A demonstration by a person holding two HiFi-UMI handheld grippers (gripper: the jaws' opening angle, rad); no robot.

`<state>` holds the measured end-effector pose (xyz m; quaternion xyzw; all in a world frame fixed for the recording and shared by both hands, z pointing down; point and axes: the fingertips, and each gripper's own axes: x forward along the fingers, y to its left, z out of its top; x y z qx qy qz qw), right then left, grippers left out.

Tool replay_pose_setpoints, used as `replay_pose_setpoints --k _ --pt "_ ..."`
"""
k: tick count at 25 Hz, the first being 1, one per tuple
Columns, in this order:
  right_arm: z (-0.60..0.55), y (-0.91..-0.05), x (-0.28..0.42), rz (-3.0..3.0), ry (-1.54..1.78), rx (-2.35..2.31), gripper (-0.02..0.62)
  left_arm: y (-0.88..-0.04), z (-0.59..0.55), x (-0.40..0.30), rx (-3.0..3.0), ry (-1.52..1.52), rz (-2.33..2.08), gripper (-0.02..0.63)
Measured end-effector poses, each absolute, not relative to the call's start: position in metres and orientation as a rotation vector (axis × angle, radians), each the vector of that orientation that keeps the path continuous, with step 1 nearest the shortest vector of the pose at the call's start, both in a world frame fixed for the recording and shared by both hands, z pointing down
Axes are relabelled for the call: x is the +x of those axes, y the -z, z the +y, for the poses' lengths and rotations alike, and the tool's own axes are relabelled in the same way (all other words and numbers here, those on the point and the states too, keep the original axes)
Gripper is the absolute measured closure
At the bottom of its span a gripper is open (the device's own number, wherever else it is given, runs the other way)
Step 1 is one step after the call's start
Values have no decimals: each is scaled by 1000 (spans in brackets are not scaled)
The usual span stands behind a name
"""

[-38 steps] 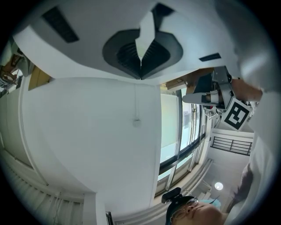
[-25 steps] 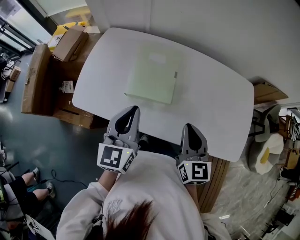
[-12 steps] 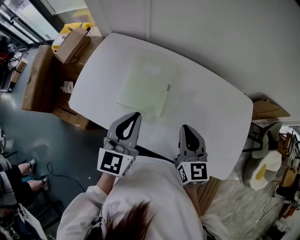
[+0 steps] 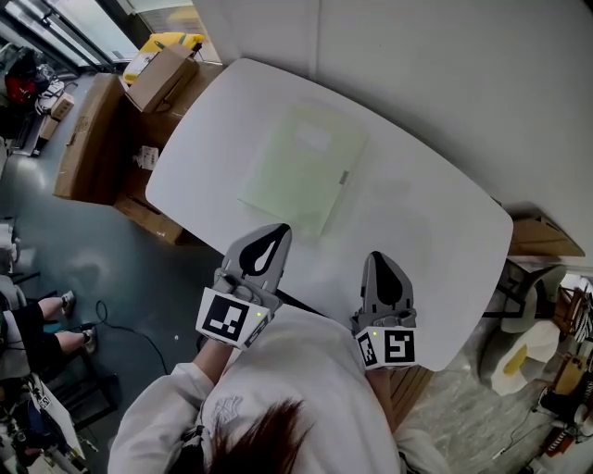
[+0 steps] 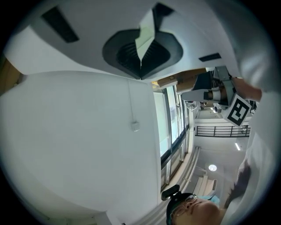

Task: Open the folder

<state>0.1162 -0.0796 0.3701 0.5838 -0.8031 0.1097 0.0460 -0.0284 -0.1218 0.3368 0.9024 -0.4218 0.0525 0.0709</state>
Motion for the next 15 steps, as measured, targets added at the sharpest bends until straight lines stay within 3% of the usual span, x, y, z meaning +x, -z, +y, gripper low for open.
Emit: replay_pose_setpoints --k 15 --pt "-94 -363 112 -2380 -349 1886 588 -333 -152 -34 2751 -169 -1207 598"
